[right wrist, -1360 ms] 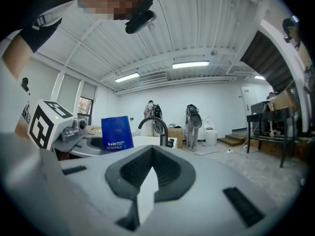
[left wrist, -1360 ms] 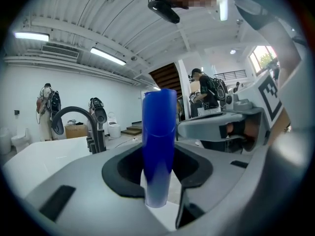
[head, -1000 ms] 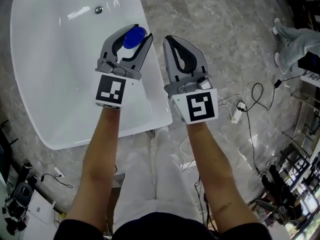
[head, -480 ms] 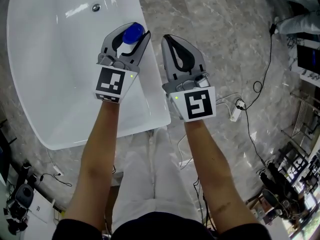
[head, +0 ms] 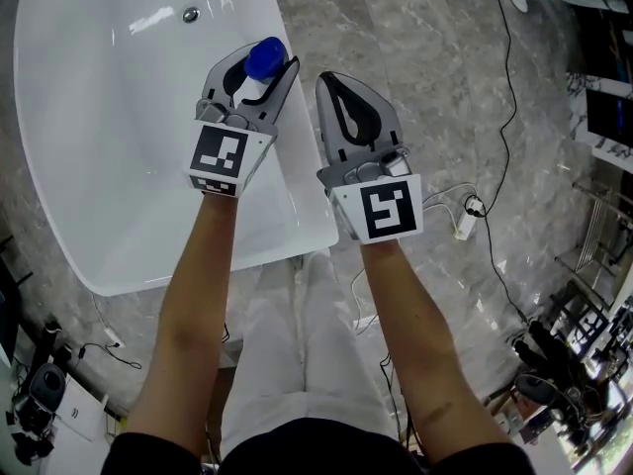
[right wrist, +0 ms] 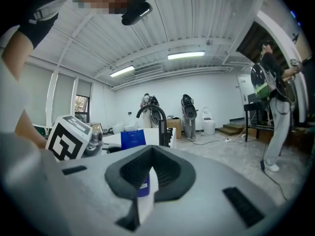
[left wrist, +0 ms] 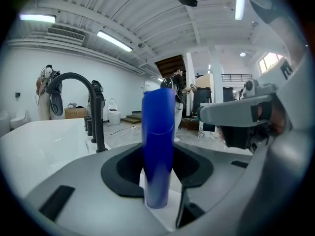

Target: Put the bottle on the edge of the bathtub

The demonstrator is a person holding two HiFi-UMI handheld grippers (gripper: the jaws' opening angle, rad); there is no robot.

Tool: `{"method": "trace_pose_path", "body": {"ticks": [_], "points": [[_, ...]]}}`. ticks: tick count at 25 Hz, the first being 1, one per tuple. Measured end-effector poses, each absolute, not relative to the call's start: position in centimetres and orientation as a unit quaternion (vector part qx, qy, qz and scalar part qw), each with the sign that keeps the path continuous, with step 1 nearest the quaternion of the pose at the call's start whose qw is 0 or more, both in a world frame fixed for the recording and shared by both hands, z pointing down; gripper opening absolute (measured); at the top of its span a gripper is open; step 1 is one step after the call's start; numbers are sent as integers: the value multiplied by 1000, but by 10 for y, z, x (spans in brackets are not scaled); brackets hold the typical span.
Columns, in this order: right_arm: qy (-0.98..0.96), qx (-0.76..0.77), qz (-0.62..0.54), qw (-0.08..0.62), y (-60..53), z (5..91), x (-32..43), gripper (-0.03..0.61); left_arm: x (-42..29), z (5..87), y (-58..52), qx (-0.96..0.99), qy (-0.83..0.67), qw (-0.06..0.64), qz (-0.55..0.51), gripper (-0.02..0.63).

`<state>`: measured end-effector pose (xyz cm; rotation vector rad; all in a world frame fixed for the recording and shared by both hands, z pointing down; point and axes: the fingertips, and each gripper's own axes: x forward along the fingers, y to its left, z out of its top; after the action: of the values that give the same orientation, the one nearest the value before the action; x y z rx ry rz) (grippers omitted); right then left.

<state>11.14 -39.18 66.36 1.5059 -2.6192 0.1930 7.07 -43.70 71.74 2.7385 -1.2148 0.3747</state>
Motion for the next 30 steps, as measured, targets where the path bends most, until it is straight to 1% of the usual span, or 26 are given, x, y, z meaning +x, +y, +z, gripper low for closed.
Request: {"method": "trace_pose_path", "body": {"ticks": [3,5,6,8,15,16,17,22,25,30], "points": [[-865,495,62,56,-389,658,112,0,73,718,-435,906,-398,66,129,170],[-865,495,61,55,-385,654,112,0,73,718,-431,907,-394,71,127,263],[-865,495,59,55,-384,651,112,0,72,716,-429,908,-395,71,125,292],[-865,496,56,53,-382,644,112,0,68,708,-429,906,-401,69,115,301],[-864,499,39,43,-366,606,109,0,49,660,-409,898,-428,55,83,298],[-865,500,35,41,-363,598,108,0,47,651,-404,897,-432,52,78,283],[-865,500,30,38,-360,589,107,0,44,641,-398,895,-437,49,73,252],[-866,499,10,22,-346,544,99,0,20,583,-374,876,-480,24,39,51],[-866,500,-1,11,-331,510,95,0,4,541,-353,863,-504,13,21,3],[-856,516,-10,-9,-300,450,98,0,-25,469,-310,843,-539,0,8,3]]}}
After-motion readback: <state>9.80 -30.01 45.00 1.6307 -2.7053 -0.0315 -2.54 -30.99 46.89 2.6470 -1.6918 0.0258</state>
